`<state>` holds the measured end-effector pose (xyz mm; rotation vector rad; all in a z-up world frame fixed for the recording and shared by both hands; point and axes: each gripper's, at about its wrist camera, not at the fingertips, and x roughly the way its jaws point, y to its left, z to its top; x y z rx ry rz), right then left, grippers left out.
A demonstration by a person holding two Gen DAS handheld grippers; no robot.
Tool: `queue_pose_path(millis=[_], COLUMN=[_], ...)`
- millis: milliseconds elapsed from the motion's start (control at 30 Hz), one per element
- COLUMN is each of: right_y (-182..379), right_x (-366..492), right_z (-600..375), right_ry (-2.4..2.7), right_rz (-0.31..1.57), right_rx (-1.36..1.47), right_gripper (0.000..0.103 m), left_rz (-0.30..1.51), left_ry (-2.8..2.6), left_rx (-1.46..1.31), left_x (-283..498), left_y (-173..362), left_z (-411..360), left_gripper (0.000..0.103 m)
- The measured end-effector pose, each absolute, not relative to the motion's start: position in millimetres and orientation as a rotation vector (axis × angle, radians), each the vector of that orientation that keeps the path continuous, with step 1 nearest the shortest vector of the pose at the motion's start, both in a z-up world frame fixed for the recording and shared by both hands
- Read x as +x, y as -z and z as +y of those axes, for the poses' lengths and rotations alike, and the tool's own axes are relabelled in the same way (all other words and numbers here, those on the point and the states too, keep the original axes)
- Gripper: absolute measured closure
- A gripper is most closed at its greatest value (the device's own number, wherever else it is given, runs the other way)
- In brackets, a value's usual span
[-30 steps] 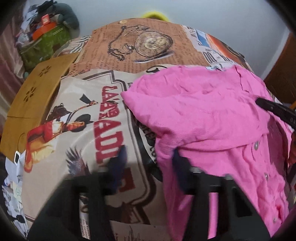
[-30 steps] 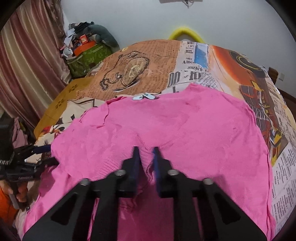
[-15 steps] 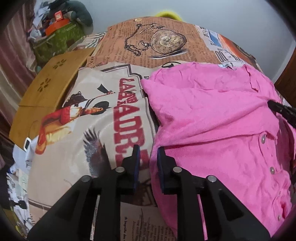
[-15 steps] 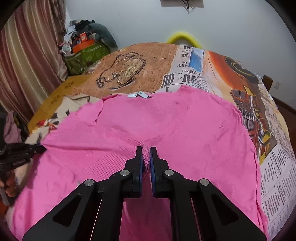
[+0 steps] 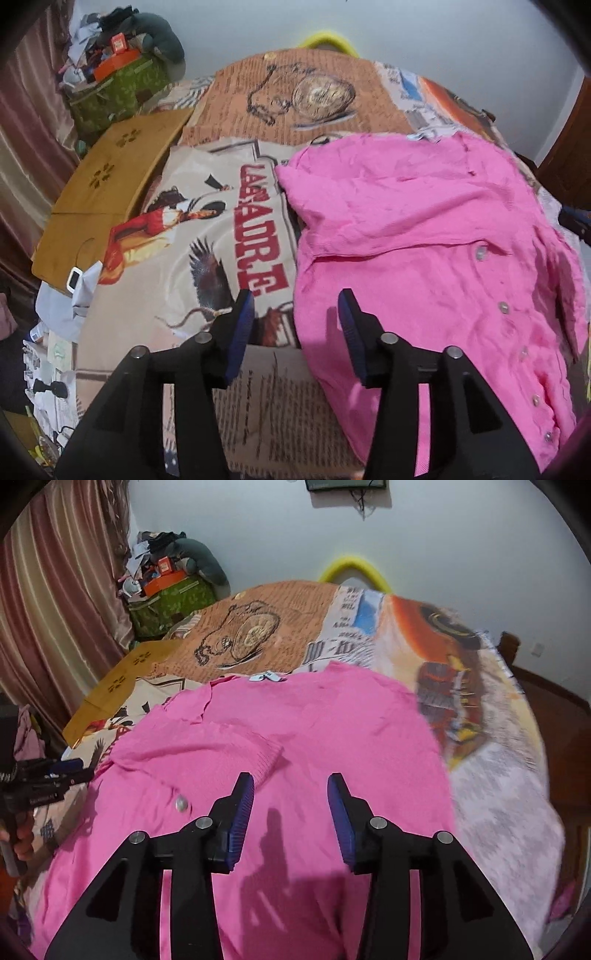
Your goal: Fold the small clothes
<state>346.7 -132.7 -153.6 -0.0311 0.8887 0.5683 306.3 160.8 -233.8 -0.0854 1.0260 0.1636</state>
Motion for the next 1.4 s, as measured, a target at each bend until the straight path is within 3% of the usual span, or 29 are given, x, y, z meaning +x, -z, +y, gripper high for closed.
queue_pose_path(millis=[300, 400, 500, 967, 1000, 1067, 1133, 1400], right_y=[128, 128, 141, 217, 218, 220, 221, 189], right_x=[308, 302, 297, 275, 274, 273, 274, 280], right_z=[-204, -227, -250, -278, -276, -271, -271, -268], right_ry=[-0.454, -0.392, -0.341, -0.307, -0.303, -0.294, -0.319, -0.362], right_rz=[0.869, 0.888, 0.926, 1.106, 1.103, 1.097, 1.102, 1.019], right_rx=[-0.004, -0.008, 0.006, 0.001, -0.017, -0.058, -0.051, 0.016], right_gripper=[0.065, 0.063, 0.054, 0.055, 0.057, 0.079, 0.093, 0.096], left_rz=[0.936, 0.953, 0.981, 1.045, 1.047, 1.049, 1.048, 1.012], left_ry=[-0.122, -0.094, -0.069, -0.052, -0.051, -0.049, -0.043, -0.032], left_rx=[-0.103, -0.101, -0.069, -0.037, -0.04, -0.044, -0.044, -0.012], left_x=[279, 277, 276, 281, 282, 283, 283, 279], left_y=[192, 194, 202, 226, 227, 228, 229, 222], left_z=[130, 115, 98, 75, 75, 75, 74, 75], left_gripper=[0.03, 0.03, 0.03, 0.03, 0.03, 0.03, 0.03, 0.03])
